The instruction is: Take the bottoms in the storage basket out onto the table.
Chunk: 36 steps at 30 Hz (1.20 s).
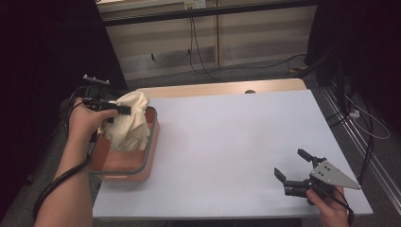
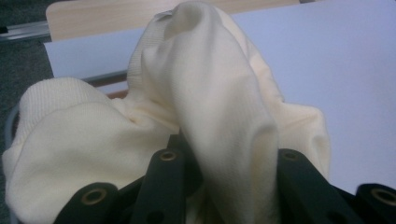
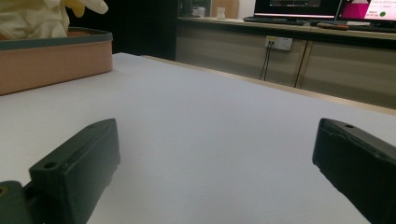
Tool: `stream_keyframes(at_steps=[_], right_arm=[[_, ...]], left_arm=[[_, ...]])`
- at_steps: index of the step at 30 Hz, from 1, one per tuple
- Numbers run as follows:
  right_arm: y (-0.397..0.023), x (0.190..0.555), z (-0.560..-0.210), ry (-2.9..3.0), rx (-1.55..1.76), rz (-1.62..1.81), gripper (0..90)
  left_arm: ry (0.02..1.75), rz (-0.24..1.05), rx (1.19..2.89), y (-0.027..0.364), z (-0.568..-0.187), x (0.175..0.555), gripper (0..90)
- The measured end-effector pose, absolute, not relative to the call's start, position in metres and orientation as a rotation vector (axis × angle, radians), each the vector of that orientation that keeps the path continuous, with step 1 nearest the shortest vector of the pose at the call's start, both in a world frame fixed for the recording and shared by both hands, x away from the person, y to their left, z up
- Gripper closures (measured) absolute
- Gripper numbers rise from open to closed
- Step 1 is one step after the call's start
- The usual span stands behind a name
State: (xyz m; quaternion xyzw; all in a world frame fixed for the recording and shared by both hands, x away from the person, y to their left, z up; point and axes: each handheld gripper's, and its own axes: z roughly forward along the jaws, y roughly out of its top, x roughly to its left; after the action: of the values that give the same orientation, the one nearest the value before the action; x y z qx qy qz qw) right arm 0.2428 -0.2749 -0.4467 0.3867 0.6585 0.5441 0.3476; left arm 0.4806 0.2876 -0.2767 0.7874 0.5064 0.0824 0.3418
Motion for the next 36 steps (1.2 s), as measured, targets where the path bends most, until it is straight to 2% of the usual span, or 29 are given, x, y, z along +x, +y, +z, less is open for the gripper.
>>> stream_keyframes(at_steps=[17, 36], right_arm=[[-0.274, 0.242, -0.447, 1.713, 0.999, 1.413, 0.4], [-0.273, 0.242, -0.447, 1.721, 0.989, 1.413, 0.4]], left_arm=[[1.217, 0.214, 2.05, 0.26, -0.232, 0.473, 73.9], [1.127, 0.177, 2.051, 0.227, -0.228, 0.465, 73.9]])
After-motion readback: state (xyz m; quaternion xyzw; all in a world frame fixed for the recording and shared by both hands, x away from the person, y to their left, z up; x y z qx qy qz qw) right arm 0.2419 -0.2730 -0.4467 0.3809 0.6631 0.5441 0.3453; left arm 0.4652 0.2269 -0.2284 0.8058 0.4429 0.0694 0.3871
